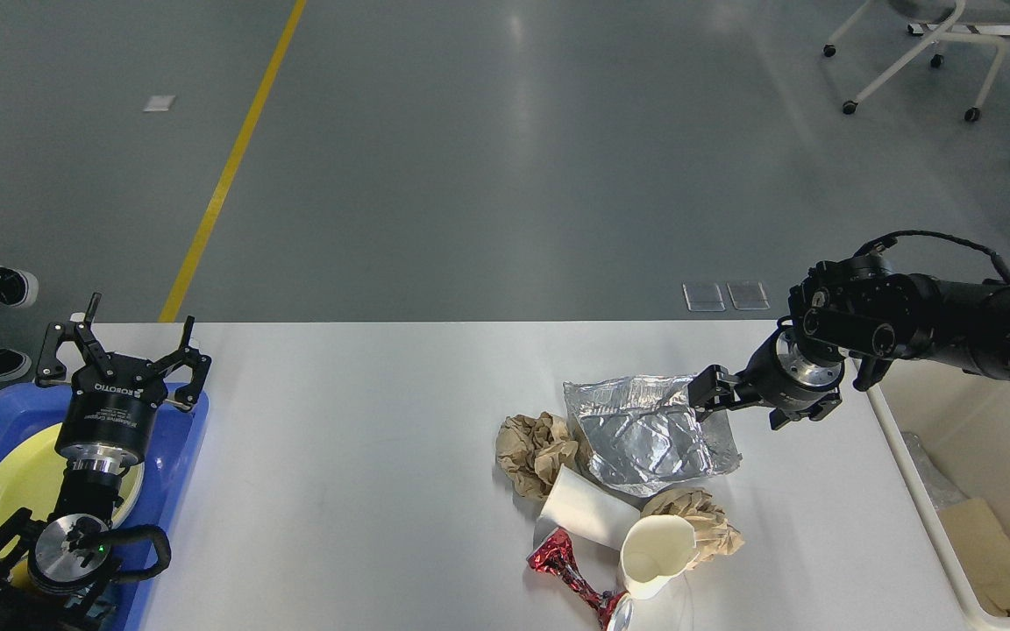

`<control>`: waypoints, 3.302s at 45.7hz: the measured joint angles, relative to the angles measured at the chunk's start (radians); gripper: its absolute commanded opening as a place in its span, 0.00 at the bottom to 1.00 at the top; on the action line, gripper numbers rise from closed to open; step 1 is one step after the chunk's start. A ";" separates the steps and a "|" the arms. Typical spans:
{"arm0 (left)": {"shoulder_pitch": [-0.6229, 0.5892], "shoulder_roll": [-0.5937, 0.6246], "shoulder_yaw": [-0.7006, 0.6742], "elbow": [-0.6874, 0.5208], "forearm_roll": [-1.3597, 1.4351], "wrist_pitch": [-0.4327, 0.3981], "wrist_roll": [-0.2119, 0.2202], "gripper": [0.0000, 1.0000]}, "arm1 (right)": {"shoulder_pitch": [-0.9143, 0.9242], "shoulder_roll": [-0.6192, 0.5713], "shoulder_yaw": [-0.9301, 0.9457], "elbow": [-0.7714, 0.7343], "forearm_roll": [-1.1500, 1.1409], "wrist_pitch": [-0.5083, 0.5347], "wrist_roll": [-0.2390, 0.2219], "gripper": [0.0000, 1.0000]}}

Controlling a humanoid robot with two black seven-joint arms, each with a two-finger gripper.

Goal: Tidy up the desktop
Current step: 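Move the right gripper down toward the silver foil bag, then grasp the silver foil bag with the right gripper, then lift the foil bag and carry it over the white bin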

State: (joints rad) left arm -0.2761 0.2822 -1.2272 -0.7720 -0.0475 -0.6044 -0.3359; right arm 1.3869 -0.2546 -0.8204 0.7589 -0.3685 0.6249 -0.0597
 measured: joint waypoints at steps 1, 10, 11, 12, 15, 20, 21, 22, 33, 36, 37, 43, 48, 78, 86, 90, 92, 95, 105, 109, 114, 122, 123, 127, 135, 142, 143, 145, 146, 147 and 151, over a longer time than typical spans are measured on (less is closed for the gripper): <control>0.000 0.000 0.000 0.000 0.000 0.000 0.000 0.96 | 0.000 0.000 0.000 0.000 0.000 -0.001 0.000 0.99; 0.000 0.000 0.000 0.000 0.000 0.000 0.000 0.96 | -0.002 0.001 0.000 -0.001 0.000 -0.007 0.000 0.99; 0.000 0.000 0.000 0.000 0.000 0.000 0.000 0.96 | -0.003 0.001 -0.001 -0.002 0.000 -0.010 0.000 0.99; 0.000 0.000 0.000 0.000 0.000 0.000 0.000 0.96 | -0.005 0.002 -0.001 -0.004 0.000 -0.015 0.000 0.99; 0.000 0.000 0.000 0.000 0.000 0.000 0.000 0.96 | -0.022 0.005 -0.002 -0.009 -0.005 -0.054 0.000 0.99; 0.000 0.000 0.000 0.000 0.000 0.000 0.000 0.96 | -0.074 0.017 -0.013 -0.011 -0.016 -0.177 0.000 0.99; 0.000 0.000 0.000 0.000 0.000 0.000 0.000 0.96 | -0.085 0.019 -0.015 -0.012 -0.019 -0.203 0.000 0.99; 0.000 0.000 0.000 0.000 0.000 0.000 0.000 0.96 | -0.101 0.020 -0.017 -0.012 -0.024 -0.234 0.001 0.99; 0.000 0.000 0.000 0.000 0.000 0.000 0.000 0.96 | -0.213 0.049 -0.022 -0.050 -0.152 -0.421 0.018 0.99; 0.000 0.000 0.000 0.000 0.000 0.000 0.000 0.96 | -0.236 0.062 -0.022 -0.078 -0.180 -0.443 0.022 0.99; 0.000 0.000 0.000 0.000 0.000 0.000 0.000 0.96 | -0.241 0.064 -0.022 -0.086 -0.185 -0.447 0.022 0.99; 0.000 0.000 0.000 0.000 0.000 0.000 0.000 0.96 | -0.251 0.072 -0.018 -0.105 -0.198 -0.460 0.022 0.99; 0.000 0.000 0.000 0.000 0.000 0.000 0.000 0.96 | -0.262 0.085 -0.017 -0.106 -0.199 -0.464 0.022 0.99; 0.000 0.000 0.000 0.000 0.000 0.000 0.000 0.96 | -0.307 0.115 -0.006 -0.106 -0.184 -0.566 0.011 0.19; 0.000 0.000 0.000 0.000 0.000 0.000 0.000 0.96 | -0.310 0.117 -0.006 -0.104 -0.182 -0.566 0.006 0.00; 0.000 0.000 0.000 0.000 0.000 0.000 0.000 0.96 | -0.317 0.114 -0.004 -0.104 -0.182 -0.568 0.004 0.00; 0.000 0.000 0.000 0.000 0.000 0.000 0.000 0.96 | -0.320 0.112 -0.002 -0.105 -0.182 -0.571 0.003 0.00; 0.000 0.000 0.000 0.000 0.000 0.000 0.000 0.96 | -0.324 0.111 -0.002 -0.106 -0.181 -0.578 0.003 0.00; 0.000 0.000 0.000 0.000 0.000 0.000 0.000 0.96 | -0.325 0.111 -0.002 -0.095 -0.167 -0.580 0.003 0.00; 0.000 0.000 0.000 0.000 0.000 0.000 0.000 0.96 | -0.320 0.109 -0.002 -0.091 -0.160 -0.578 0.003 0.00; 0.000 0.000 0.000 0.000 0.000 0.000 0.000 0.96 | -0.291 0.098 -0.004 -0.065 -0.138 -0.567 0.003 0.00; 0.000 0.000 0.000 0.000 0.000 0.000 0.000 0.96 | -0.158 0.014 -0.013 0.050 -0.098 -0.473 -0.001 0.00; 0.000 0.000 0.000 0.000 0.000 0.000 0.000 0.96 | -0.131 0.000 -0.014 0.068 -0.090 -0.447 -0.001 0.00; 0.000 0.000 0.000 0.000 0.000 0.000 0.000 0.96 | -0.043 -0.046 -0.019 0.122 -0.055 -0.347 -0.002 0.00; 0.000 0.000 0.000 -0.001 0.000 0.000 0.000 0.96 | 0.168 -0.142 -0.028 0.242 0.025 -0.117 -0.001 0.00; 0.000 0.000 0.000 -0.001 0.000 0.000 0.000 0.96 | 0.379 -0.185 -0.134 0.383 0.147 -0.036 -0.001 0.00; 0.000 0.000 0.000 -0.001 0.000 0.000 0.000 0.96 | 0.411 -0.185 -0.160 0.409 0.168 -0.035 -0.001 0.00; 0.000 0.000 0.000 -0.001 0.000 0.000 0.000 0.96 | 0.487 -0.183 -0.218 0.475 0.216 -0.035 -0.001 0.00; 0.000 0.000 0.000 -0.001 0.000 0.000 0.000 0.96 | 0.520 -0.181 -0.242 0.505 0.236 -0.035 -0.001 0.00; 0.000 0.000 0.000 -0.001 0.000 0.000 0.000 0.96 | 0.553 -0.178 -0.265 0.534 0.254 -0.035 0.000 0.00; 0.000 0.000 0.000 -0.001 0.000 0.000 0.000 0.96 | 0.679 -0.169 -0.336 0.656 0.307 -0.041 0.000 0.00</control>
State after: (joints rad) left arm -0.2761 0.2822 -1.2272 -0.7727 -0.0476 -0.6044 -0.3360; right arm 2.0658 -0.4236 -1.1559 1.4151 -0.0618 0.5834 -0.0600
